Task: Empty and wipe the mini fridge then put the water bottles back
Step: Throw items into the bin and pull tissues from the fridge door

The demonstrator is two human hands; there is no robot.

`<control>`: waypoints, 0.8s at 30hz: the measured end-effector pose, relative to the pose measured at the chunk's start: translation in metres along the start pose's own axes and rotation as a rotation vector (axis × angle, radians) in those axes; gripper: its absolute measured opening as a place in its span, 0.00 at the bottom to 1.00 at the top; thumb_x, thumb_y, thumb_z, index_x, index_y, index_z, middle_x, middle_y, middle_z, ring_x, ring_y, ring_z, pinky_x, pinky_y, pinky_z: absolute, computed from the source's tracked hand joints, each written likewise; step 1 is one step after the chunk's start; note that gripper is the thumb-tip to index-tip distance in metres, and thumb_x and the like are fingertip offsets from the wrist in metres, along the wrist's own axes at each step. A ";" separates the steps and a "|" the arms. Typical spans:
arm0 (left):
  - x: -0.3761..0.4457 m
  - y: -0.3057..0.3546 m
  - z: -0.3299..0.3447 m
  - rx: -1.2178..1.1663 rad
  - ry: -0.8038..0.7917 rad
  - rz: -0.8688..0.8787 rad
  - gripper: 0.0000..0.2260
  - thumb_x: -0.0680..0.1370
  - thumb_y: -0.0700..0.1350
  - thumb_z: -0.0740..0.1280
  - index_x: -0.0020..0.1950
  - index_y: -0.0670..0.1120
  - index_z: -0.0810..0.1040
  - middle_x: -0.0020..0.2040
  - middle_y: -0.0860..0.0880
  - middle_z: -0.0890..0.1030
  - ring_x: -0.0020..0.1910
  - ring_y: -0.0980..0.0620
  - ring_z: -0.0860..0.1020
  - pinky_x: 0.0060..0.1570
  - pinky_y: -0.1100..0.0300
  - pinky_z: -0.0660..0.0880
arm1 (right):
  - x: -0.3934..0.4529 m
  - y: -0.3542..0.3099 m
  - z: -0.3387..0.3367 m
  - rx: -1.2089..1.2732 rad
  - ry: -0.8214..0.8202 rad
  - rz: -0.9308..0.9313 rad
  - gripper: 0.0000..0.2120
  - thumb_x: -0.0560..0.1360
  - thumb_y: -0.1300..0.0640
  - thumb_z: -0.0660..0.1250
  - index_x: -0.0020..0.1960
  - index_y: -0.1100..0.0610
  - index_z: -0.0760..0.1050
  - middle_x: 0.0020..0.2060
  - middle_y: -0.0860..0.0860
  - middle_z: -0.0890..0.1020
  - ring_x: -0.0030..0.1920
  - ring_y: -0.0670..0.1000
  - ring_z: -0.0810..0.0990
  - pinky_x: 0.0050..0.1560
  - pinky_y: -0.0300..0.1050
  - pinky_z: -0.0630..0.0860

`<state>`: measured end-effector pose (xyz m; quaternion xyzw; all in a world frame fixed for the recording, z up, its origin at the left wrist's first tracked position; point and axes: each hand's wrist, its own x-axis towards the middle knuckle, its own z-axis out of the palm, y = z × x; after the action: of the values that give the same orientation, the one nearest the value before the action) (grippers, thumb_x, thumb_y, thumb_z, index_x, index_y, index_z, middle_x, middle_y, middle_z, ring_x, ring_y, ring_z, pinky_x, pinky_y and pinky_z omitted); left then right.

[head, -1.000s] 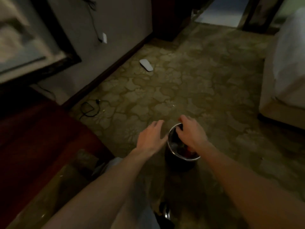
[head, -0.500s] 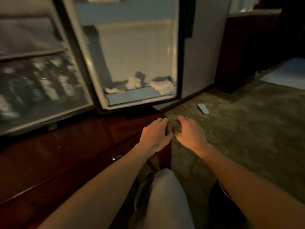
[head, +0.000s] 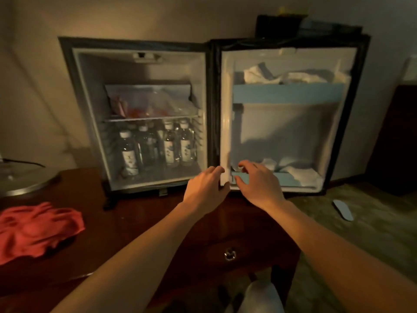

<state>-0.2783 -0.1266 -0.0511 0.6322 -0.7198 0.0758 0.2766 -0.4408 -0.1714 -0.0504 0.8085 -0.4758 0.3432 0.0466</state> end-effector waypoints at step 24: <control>0.084 0.046 0.057 0.020 -0.067 0.269 0.23 0.81 0.46 0.61 0.76 0.49 0.62 0.73 0.47 0.69 0.70 0.44 0.67 0.67 0.48 0.67 | 0.018 0.139 -0.026 -0.309 -0.236 0.227 0.15 0.81 0.53 0.58 0.66 0.50 0.71 0.60 0.52 0.78 0.59 0.57 0.75 0.57 0.53 0.73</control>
<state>-0.3438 -0.2173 -0.0459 0.5349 -0.8061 0.0981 0.2335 -0.5601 -0.2499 -0.0548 0.7677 -0.6127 0.1722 0.0751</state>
